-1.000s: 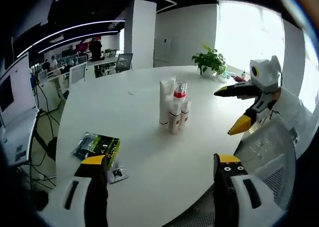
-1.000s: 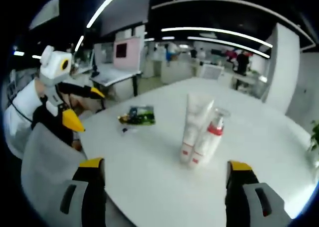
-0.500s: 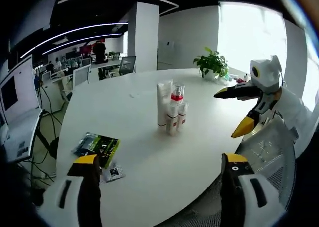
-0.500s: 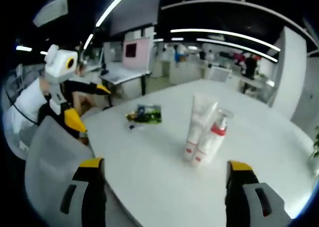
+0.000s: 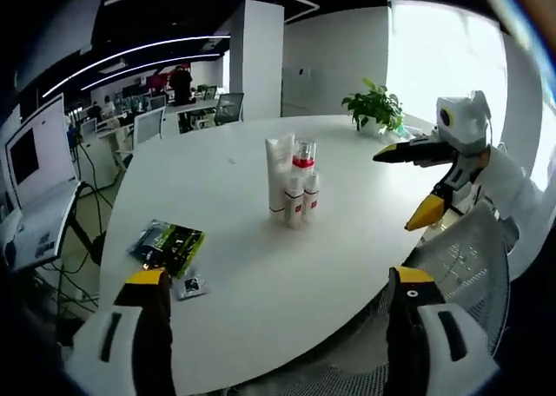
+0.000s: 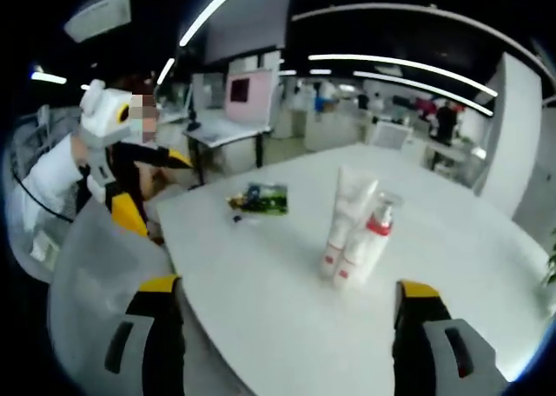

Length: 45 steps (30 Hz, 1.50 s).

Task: Arrange the skincare products in the storage area until every visible bottle or jar stands upright without overlapping.

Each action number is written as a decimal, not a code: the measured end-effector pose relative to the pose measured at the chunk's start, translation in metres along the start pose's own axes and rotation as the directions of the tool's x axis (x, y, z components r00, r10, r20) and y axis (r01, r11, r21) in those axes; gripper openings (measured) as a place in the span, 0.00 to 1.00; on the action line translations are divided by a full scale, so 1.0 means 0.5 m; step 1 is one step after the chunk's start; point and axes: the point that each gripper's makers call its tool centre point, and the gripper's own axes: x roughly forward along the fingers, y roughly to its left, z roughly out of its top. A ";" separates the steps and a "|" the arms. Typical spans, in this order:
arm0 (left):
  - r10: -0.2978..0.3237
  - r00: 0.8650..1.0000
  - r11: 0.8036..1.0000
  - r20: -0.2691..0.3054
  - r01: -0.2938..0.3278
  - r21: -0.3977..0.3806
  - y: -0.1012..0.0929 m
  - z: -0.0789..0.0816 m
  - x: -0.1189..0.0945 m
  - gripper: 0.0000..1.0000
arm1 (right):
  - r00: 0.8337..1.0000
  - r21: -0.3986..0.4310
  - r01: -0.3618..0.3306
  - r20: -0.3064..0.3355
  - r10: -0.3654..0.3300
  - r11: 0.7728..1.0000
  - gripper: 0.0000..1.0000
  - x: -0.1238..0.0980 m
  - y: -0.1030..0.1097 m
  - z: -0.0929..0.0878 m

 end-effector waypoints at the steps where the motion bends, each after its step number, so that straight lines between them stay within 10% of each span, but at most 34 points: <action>1: 0.001 1.000 1.000 0.000 -0.001 0.001 -0.002 -0.003 -0.001 0.99 | 1.000 -0.001 -0.001 0.004 0.001 1.000 1.00 -0.002 0.000 -0.001; 19: 0.000 1.000 1.000 0.004 0.000 0.030 0.044 0.010 0.007 0.99 | 0.999 0.023 0.047 -0.002 -0.047 0.999 1.00 0.003 -0.013 0.011; 45: -0.089 0.996 0.996 -0.015 0.089 0.028 0.192 -0.024 -0.003 0.99 | 1.000 0.032 -0.011 0.011 0.010 0.999 1.00 0.165 0.099 0.107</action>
